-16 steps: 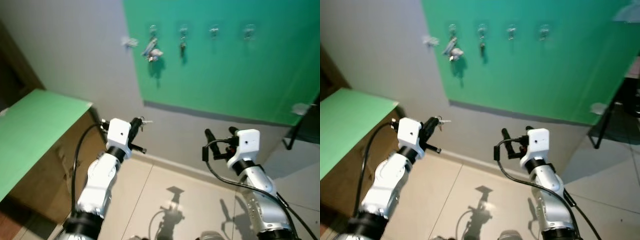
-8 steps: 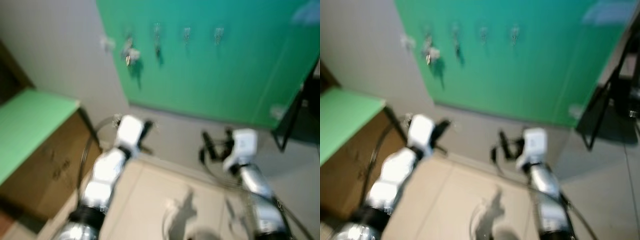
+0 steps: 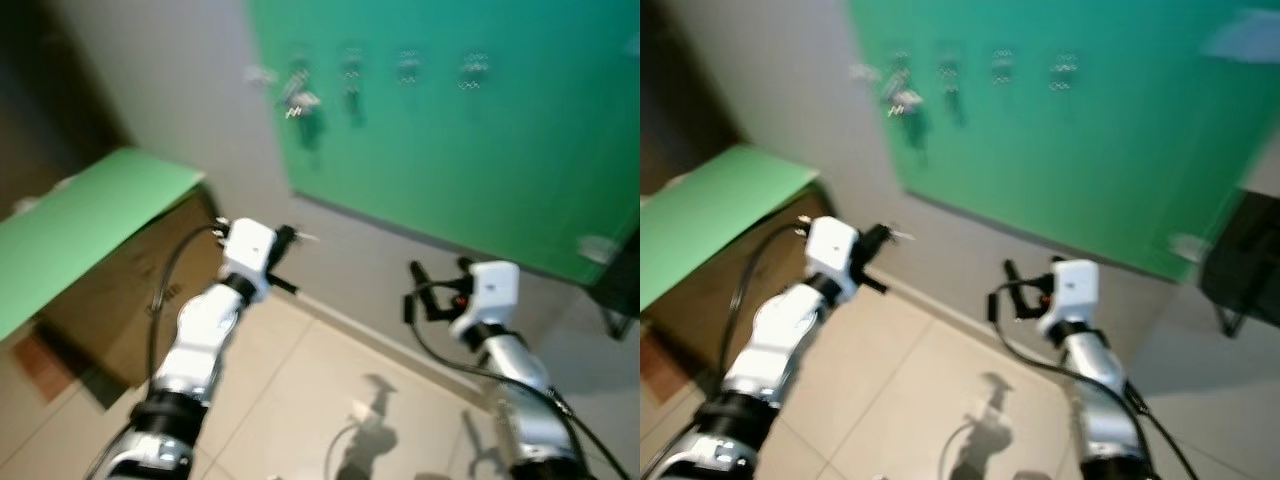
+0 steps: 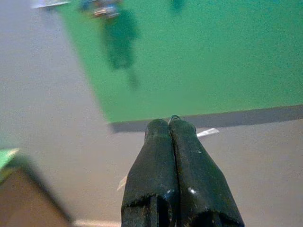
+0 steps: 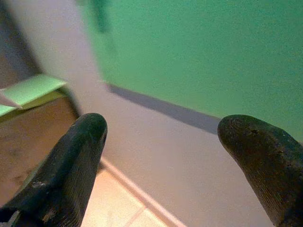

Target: Hang keys on a hook

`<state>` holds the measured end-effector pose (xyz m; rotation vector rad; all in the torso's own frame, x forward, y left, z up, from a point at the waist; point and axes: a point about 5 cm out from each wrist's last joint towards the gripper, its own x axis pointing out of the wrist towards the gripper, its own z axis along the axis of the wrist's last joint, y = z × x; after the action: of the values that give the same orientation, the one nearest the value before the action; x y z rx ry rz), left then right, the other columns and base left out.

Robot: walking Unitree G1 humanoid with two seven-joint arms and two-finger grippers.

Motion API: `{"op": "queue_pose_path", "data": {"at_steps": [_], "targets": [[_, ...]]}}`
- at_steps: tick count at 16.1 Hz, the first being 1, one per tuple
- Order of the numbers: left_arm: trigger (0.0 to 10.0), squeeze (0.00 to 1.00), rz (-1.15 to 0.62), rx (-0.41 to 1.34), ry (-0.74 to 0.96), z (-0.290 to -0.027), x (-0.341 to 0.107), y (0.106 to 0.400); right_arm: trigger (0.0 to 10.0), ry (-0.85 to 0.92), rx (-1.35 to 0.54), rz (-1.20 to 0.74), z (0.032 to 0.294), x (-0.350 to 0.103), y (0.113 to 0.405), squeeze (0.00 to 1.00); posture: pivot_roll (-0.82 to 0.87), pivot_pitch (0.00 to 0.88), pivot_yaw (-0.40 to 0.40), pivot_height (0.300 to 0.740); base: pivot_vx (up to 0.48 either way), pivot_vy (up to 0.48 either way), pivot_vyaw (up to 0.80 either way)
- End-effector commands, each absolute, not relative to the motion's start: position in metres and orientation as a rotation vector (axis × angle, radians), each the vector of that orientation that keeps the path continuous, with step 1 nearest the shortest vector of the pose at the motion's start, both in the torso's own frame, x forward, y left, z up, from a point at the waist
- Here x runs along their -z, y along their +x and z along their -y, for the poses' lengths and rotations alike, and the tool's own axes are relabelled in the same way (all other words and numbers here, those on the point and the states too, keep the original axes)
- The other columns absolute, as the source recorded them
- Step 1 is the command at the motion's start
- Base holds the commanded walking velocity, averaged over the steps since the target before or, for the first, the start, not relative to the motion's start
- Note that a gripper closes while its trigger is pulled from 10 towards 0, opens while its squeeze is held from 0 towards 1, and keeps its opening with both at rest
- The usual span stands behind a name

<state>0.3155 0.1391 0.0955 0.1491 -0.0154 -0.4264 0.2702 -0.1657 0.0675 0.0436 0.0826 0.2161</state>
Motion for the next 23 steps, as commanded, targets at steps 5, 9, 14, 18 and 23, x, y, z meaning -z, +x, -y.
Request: {"op": "queue_pose_path", "data": {"at_steps": [5, 9, 14, 18, 23], "targets": [[0.0, 0.00, 0.014, 0.444, 0.144, -0.139, -0.098, 0.317, 10.0, 0.024, -0.218, -0.038, 0.167, -0.075, 0.272, 0.00, -0.28, 0.000, 0.150, 0.740, 0.000, 0.192, 0.00], [0.0, 0.00, 0.011, 0.458, 0.157, -0.137, -0.098, 0.318, 10.0, 0.026, -0.229, -0.046, 0.166, -0.073, 0.270, 0.00, -0.28, 0.000, 0.149, 0.740, 0.000, 0.467, -0.30], [0.0, 0.00, -0.012, 0.497, 0.201, -0.131, -0.097, 0.323, 10.0, 0.030, -0.221, -0.050, 0.167, -0.071, 0.269, 0.00, -0.29, 0.000, 0.154, 0.740, 0.359, 0.224, -0.64], [0.0, 0.00, -0.043, 0.538, 0.226, -0.128, -0.094, 0.324, 10.0, 0.014, -0.216, -0.051, 0.167, -0.070, 0.269, 0.00, -0.29, 0.000, 0.160, 0.740, 0.478, 0.000, -0.18], [0.0, 0.00, -0.016, 0.542, 0.209, -0.126, -0.097, 0.325, 10.0, 0.016, -0.223, -0.063, 0.165, -0.067, 0.265, 0.00, -0.29, 0.000, 0.161, 0.740, 0.174, 0.000, 0.00]]}}
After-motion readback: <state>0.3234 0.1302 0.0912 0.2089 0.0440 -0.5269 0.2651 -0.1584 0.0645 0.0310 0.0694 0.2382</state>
